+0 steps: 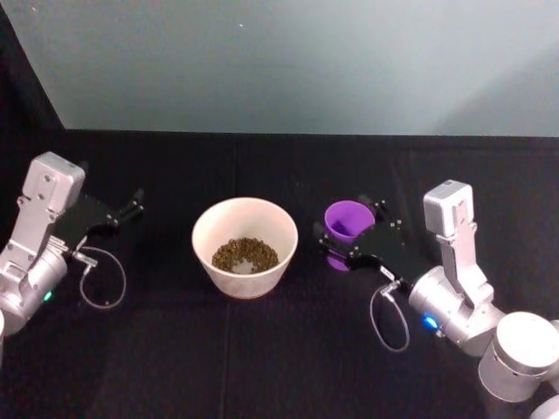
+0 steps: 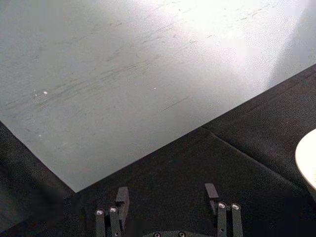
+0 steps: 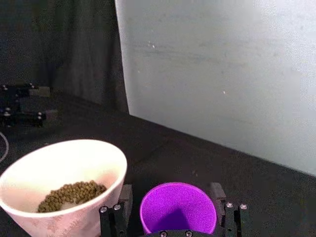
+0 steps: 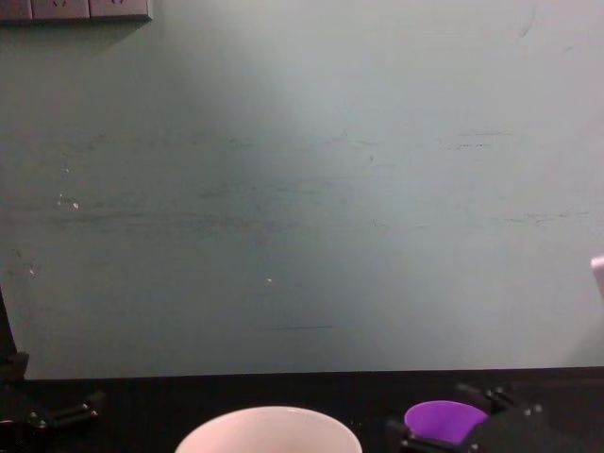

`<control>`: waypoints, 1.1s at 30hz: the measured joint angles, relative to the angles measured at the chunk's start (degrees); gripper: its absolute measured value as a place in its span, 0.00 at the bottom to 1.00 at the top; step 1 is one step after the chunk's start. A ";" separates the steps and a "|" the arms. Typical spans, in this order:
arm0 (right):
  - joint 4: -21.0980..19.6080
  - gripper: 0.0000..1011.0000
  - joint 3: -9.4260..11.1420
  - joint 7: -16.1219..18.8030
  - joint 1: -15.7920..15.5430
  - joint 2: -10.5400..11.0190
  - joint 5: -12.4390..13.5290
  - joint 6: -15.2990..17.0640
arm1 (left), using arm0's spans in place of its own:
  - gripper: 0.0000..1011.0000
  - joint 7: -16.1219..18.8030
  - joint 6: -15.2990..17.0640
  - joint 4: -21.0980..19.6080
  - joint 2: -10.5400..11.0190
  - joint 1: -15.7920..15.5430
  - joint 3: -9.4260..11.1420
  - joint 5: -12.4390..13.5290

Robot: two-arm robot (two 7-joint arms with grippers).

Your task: Pick up the cup and pour the mung beans from the cup into the bowl.

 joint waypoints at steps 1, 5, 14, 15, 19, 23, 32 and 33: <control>-1.13 0.99 -0.06 -0.38 -0.32 0.23 -0.49 -0.02 | 0.99 0.00 0.00 0.00 0.00 0.00 0.00 0.00; -3.97 0.99 0.09 -1.46 -1.20 0.66 -1.29 0.13 | 0.99 0.00 0.00 0.00 0.00 0.00 0.00 0.00; -8.66 0.99 1.61 -3.03 -2.17 1.02 -1.44 2.10 | 0.99 0.00 0.00 0.00 0.00 0.00 0.00 0.00; -9.19 0.99 1.96 -3.24 -2.23 1.10 -1.31 2.37 | 0.99 0.00 0.00 0.00 0.00 0.00 0.00 0.00; -10.13 0.99 3.24 -3.84 -2.39 1.48 -0.98 2.92 | 0.99 0.00 0.00 0.00 0.00 0.00 0.00 0.00; -10.17 0.99 5.03 -4.67 -2.40 1.89 -0.46 3.38 | 0.99 0.00 0.00 0.00 0.00 0.00 0.00 0.00; -7.36 0.99 8.01 -5.71 -2.21 2.84 -0.19 4.54 | 0.99 0.00 0.00 0.00 0.00 0.00 0.00 0.00; -6.97 0.99 8.06 -5.78 -2.23 2.84 -0.35 4.57 | 0.99 0.00 0.00 0.00 0.00 0.00 0.00 0.00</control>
